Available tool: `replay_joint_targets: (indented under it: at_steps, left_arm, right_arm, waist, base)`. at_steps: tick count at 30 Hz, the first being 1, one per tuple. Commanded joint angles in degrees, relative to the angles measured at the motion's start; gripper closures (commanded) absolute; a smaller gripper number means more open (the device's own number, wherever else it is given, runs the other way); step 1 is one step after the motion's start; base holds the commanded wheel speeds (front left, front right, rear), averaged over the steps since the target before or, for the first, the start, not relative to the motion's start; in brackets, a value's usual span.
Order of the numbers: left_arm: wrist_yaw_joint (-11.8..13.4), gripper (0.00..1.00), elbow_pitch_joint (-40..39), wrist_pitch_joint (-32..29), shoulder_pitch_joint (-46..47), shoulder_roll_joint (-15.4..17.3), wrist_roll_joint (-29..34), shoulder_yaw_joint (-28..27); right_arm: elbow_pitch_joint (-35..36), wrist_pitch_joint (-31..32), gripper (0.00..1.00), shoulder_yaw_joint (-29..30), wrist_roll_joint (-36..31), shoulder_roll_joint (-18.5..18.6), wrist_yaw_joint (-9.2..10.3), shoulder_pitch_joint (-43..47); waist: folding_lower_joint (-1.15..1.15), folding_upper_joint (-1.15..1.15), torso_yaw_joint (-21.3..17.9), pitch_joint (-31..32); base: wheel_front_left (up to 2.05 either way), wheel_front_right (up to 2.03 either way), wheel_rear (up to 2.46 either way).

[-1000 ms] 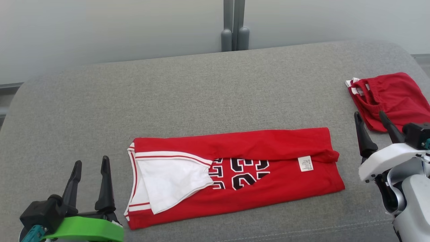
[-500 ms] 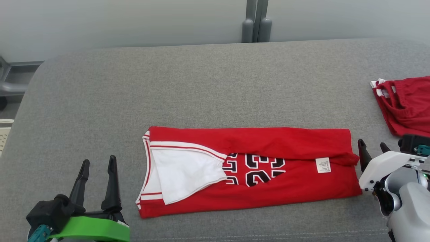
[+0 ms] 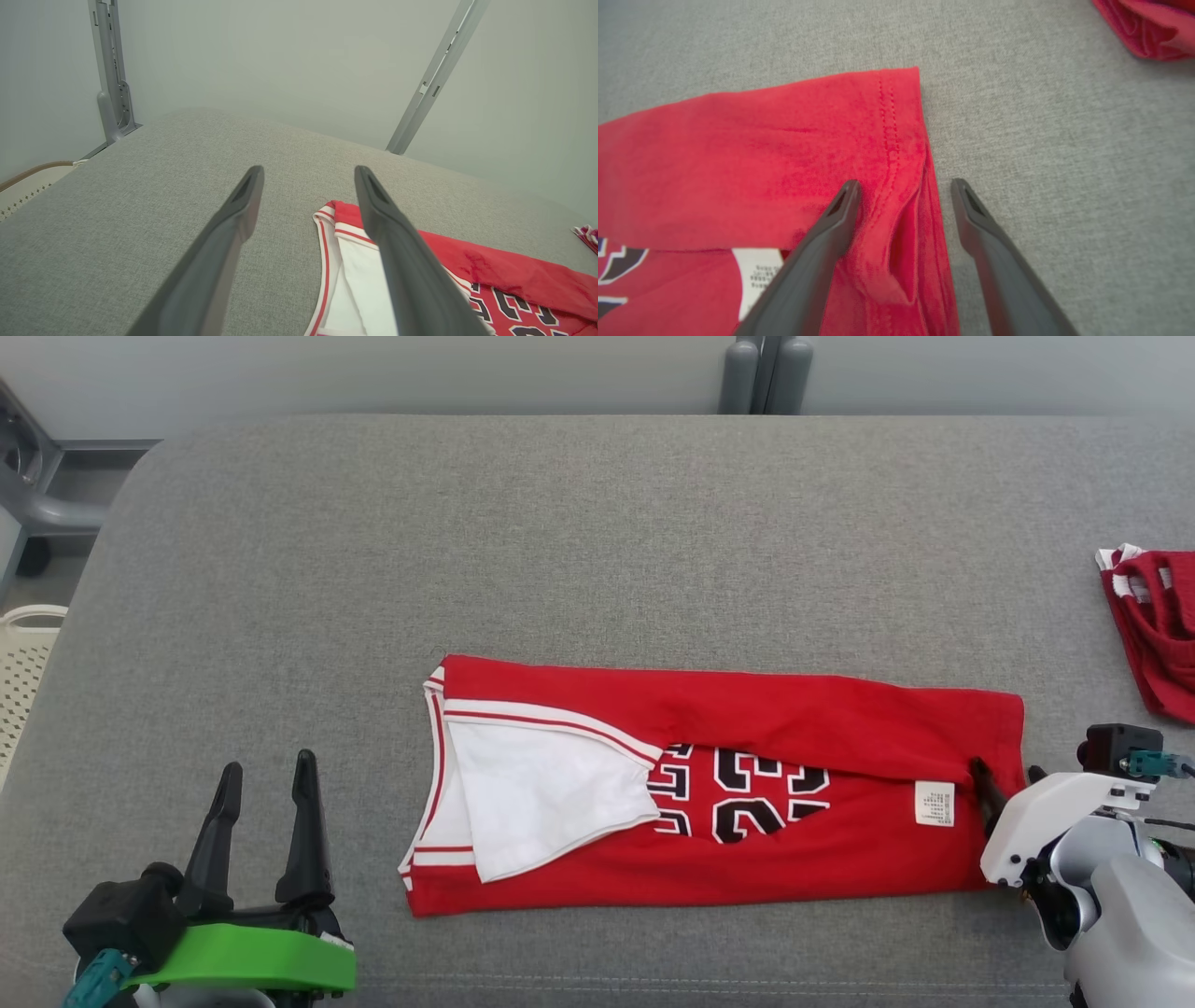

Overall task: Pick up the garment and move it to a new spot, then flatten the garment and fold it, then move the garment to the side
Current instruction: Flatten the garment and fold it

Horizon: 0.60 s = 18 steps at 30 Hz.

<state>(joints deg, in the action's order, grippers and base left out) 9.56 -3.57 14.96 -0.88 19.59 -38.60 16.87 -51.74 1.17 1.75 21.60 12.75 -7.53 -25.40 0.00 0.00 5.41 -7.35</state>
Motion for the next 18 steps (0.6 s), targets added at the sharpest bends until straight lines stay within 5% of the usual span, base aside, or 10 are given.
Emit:
replay_joint_targets:
  at_steps: [1, 6, 9, 11, 12, 18]
  left_arm:
    - [-0.4, 0.0, 0.1, 0.2, -0.3, -0.1, 0.2, -0.6]
    - [-0.8, 0.0, 0.2, 0.2, -0.6, -0.6, 0.5, -1.3]
    - [-0.9, 0.0, 0.3, 0.2, -0.5, -0.9, 0.7, -1.4]
    - [-1.0, 0.0, 0.4, 0.2, -0.5, -1.1, 0.9, -1.3]
    - [-1.0, 0.0, 0.5, 0.2, -0.5, -1.1, 0.9, -1.3]
    - [-1.2, 0.0, 0.9, 0.2, -0.4, -1.3, 1.1, -1.5]
  right_arm:
    - [-0.5, 0.7, 0.0, -1.3, 0.8, 0.2, 0.08, 2.1]
    - [0.7, 1.4, 0.0, -4.8, 2.0, 0.3, 0.04, 3.0]
    - [1.7, 0.9, 0.55, -6.7, 2.3, 0.8, 0.04, 3.0]
    - [1.9, 0.7, 0.76, -7.5, 2.1, 1.4, 0.05, 2.6]
    - [1.8, 0.5, 0.97, -7.5, 2.2, 1.6, 0.1, 2.2]
    - [1.4, -0.3, 1.0, -6.9, 3.7, 2.5, 0.14, 0.0]
  waist:
    - [0.0, 0.0, -0.2, -0.1]
    - [0.0, 0.0, -0.5, -0.3]
    - [0.0, 0.0, -0.7, -0.4]
    - [0.0, 0.0, -0.8, -0.3]
    - [0.0, 0.0, -0.9, -0.2]
    - [0.0, 0.0, -1.3, 0.0]
  base:
    - [0.0, 0.0, 0.0]
    - [0.0, 0.0, 0.0]
    - [0.0, 0.0, 0.0]
    - [0.0, 0.0, 0.0]
    - [0.0, 0.0, 0.0]
    - [0.0, 0.0, 0.0]
